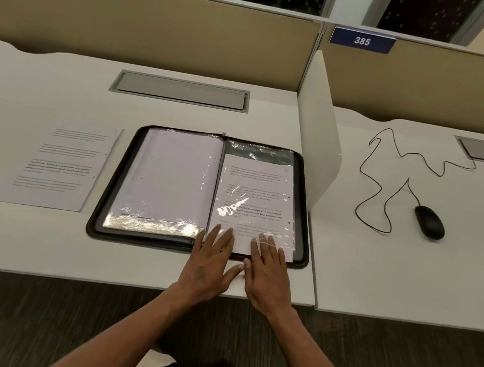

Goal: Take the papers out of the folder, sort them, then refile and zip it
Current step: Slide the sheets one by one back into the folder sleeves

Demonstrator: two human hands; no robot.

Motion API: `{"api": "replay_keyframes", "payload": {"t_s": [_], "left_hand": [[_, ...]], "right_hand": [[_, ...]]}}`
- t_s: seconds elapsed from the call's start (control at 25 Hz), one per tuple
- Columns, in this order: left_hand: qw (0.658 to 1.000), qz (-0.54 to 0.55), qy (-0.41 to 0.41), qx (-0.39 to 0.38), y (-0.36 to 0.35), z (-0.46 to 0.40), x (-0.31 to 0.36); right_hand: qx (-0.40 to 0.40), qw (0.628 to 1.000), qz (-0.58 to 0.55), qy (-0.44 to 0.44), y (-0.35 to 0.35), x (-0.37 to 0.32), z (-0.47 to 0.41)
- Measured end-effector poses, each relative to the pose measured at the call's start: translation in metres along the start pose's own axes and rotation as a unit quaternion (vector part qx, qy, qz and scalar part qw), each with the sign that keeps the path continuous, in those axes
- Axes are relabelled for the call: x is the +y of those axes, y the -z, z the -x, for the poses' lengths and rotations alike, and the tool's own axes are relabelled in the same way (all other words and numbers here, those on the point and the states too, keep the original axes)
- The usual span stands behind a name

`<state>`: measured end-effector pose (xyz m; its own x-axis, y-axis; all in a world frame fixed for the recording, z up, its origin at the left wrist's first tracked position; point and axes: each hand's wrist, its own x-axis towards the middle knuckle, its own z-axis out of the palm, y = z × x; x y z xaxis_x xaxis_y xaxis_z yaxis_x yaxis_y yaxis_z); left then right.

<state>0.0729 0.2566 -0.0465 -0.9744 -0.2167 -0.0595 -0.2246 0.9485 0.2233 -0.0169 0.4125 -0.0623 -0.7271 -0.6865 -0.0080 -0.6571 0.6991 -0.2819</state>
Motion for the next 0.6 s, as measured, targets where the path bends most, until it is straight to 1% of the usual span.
{"api": "replay_keyframes", "payload": {"t_s": [0.12, 0.32, 0.48, 0.6], "left_hand": [[1.0, 0.023, -0.012, -0.005, 0.004, 0.001, -0.005], [0.996, 0.08, -0.023, -0.017, 0.012, 0.001, -0.014], [0.995, 0.083, -0.041, -0.038, 0.021, -0.001, -0.02], [0.994, 0.085, -0.054, -0.047, 0.024, -0.002, -0.025]], "right_hand": [[-0.02, 1.0, 0.005, -0.004, 0.004, -0.002, -0.02], [-0.017, 1.0, -0.003, -0.009, 0.004, -0.012, -0.023], [-0.033, 0.999, 0.008, -0.028, 0.013, -0.013, -0.042], [-0.057, 0.998, 0.026, -0.022, 0.017, -0.008, -0.06]]}}
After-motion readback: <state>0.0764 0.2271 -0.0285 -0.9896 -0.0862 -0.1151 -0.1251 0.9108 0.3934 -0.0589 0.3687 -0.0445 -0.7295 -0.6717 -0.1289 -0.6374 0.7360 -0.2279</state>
